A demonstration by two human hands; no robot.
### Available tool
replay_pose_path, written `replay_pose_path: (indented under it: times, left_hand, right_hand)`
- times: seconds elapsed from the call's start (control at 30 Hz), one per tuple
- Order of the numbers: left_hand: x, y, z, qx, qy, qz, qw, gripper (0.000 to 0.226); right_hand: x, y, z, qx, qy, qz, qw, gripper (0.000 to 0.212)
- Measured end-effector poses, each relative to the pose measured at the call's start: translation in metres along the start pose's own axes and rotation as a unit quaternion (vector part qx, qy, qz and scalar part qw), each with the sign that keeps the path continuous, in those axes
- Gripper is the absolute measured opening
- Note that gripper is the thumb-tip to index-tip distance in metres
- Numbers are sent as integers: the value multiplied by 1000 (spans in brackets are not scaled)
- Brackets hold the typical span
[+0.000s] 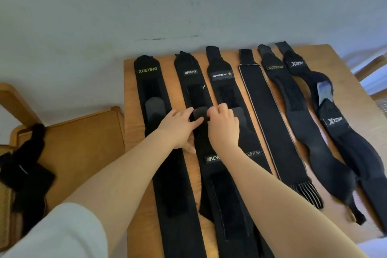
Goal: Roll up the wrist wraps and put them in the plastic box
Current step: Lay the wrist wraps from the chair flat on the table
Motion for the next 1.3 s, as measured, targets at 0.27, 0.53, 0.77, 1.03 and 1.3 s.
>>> replay_pose_path:
  times: [0.27, 0.53, 0.77, 1.03, 1.3]
  left_hand:
    - [-5, 4, 6, -62, -11, 13, 998, 87]
    - [10, 0, 19, -96, -2, 21, 995, 101]
    - [8, -4, 28, -39, 75, 95, 992, 97]
    - [8, -29, 27, -27, -4, 131, 991, 72]
    - [6, -157, -33, -67, -97, 275, 954, 52]
  right_hand:
    - [-7, -11, 18, -109, -36, -172, 978, 52]
    - [-17, -12, 25, -185, -56, -208, 959, 59]
    - [-16, -62, 39, -196, -9, -237, 952, 73]
    - [-25, -65, 21, -134, -9, -240, 962, 66]
    - [-42, -66, -75, -163, 115, -136, 970, 29]
Point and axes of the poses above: each hand's wrist, its own y-axis towards the middle knuckle, its own x-axis out of the palm, z = x × y, the point moved 1 cm from there along y, towards the middle knuckle, and after that the axes turned 10 degrees about z, right-handed, at the moved point
